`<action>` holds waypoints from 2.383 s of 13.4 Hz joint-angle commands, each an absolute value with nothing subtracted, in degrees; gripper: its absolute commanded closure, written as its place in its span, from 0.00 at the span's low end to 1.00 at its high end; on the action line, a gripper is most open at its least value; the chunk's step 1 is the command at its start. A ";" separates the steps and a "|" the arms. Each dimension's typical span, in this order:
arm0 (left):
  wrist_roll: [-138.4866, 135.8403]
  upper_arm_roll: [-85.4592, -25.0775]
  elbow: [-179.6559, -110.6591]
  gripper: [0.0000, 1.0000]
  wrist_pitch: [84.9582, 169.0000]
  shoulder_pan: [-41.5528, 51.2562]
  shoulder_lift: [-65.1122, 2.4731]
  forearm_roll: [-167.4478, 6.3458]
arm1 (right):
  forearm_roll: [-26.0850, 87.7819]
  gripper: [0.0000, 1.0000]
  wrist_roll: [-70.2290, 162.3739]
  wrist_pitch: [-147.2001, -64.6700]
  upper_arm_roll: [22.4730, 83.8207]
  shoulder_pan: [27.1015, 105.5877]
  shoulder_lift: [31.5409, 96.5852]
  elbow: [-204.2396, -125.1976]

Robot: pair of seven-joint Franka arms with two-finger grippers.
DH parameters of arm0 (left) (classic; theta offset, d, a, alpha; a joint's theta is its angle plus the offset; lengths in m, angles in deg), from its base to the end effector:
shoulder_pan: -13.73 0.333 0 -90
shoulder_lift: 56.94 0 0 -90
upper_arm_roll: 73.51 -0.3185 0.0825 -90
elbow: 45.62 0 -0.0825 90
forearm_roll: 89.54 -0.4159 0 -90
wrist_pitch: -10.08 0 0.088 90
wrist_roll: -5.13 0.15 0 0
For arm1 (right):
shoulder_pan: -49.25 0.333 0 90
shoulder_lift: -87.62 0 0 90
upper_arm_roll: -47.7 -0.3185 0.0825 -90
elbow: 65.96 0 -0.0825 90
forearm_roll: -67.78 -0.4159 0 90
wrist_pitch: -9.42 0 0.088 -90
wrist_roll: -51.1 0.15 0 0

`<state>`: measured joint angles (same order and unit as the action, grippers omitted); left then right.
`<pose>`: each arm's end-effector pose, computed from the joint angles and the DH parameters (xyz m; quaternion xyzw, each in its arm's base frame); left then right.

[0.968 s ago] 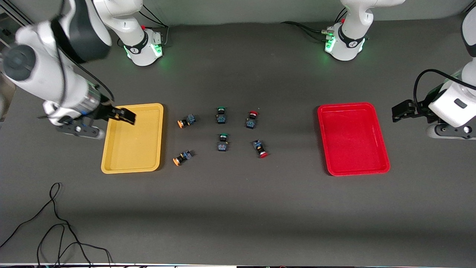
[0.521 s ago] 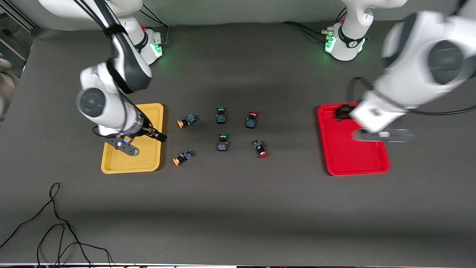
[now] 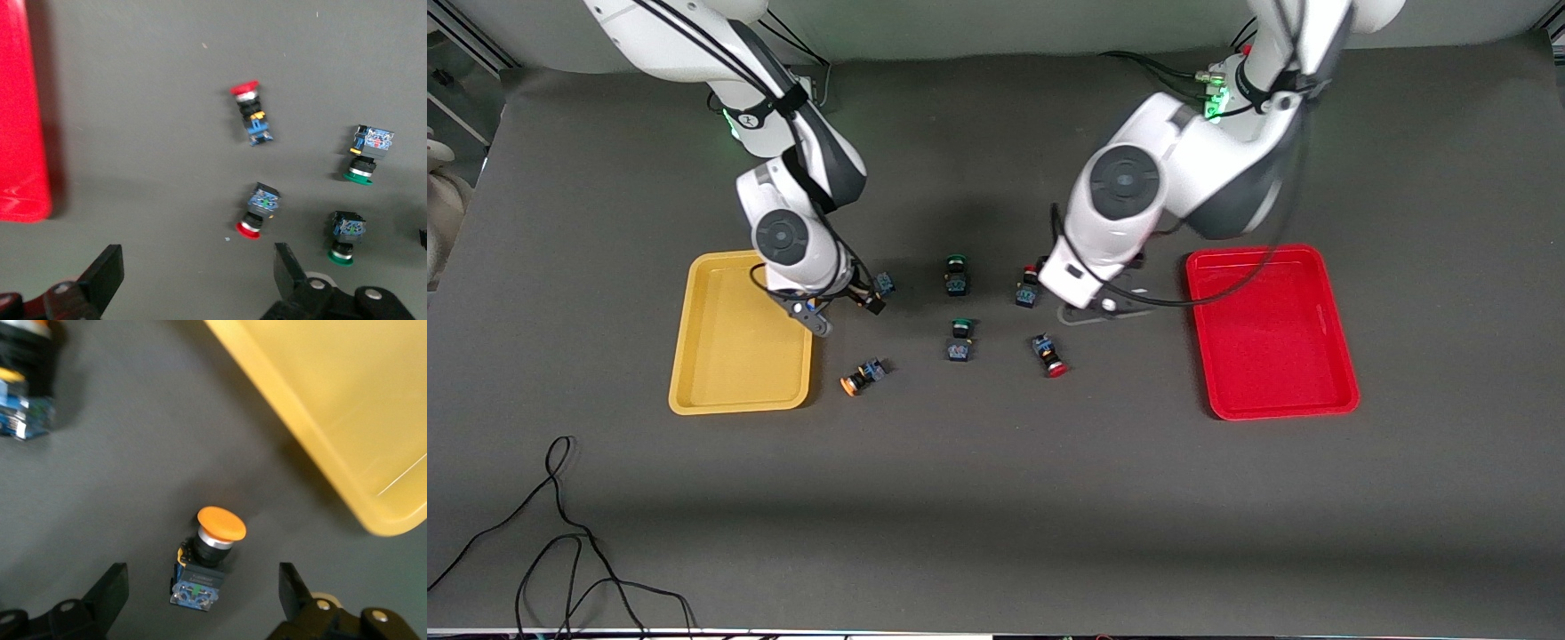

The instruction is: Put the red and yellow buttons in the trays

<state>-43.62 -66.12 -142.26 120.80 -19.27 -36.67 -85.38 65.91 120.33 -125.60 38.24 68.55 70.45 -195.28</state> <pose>0.5066 -0.4345 0.3323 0.9930 0.0900 -0.0766 0.0027 0.4601 0.2600 0.1495 0.9283 -0.3569 -0.0907 0.0512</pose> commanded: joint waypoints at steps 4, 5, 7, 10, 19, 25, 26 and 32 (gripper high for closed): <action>-52.70 -67.35 -158.72 0.00 143.64 -28.71 -37.43 -84.88 | 66.11 0.00 126.16 -133.31 38.47 70.34 64.86 -196.39; -52.62 -67.35 -160.39 0.00 146.72 -29.25 -36.82 -84.97 | 66.11 0.00 126.25 -133.14 38.47 70.86 64.94 -196.48; -52.18 -67.35 -162.51 0.00 152.26 -31.35 -34.11 -87.24 | 66.64 0.22 126.34 -132.96 38.56 70.87 65.47 -197.27; -51.74 -67.35 -162.43 0.00 156.84 -31.54 -29.35 -94.72 | 66.82 0.64 126.25 -132.87 38.64 70.69 65.73 -197.27; -48.66 -67.62 -156.80 0.01 158.79 -30.57 -24.86 -101.67 | 66.12 0.90 110.66 -109.36 41.01 63.86 84.06 -192.62; -45.67 -67.71 -156.89 0.17 159.75 -30.75 -23.46 -101.85 | 65.85 0.90 86.19 -110.52 57.17 63.22 87.98 -198.48; -45.33 -67.71 -157.06 0.28 160.02 -30.83 -23.28 -101.85 | 65.85 0.90 85.13 -115.94 57.89 63.22 86.75 -202.07; -45.50 -67.71 -156.98 1.00 159.85 -30.66 -23.28 -101.76 | 65.76 0.89 79.05 -131.03 60.44 62.69 77.07 -207.46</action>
<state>-45.69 -67.38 -157.65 159.60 -30.33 -23.69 -101.21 65.98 81.17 -130.17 59.57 62.43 78.71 -208.42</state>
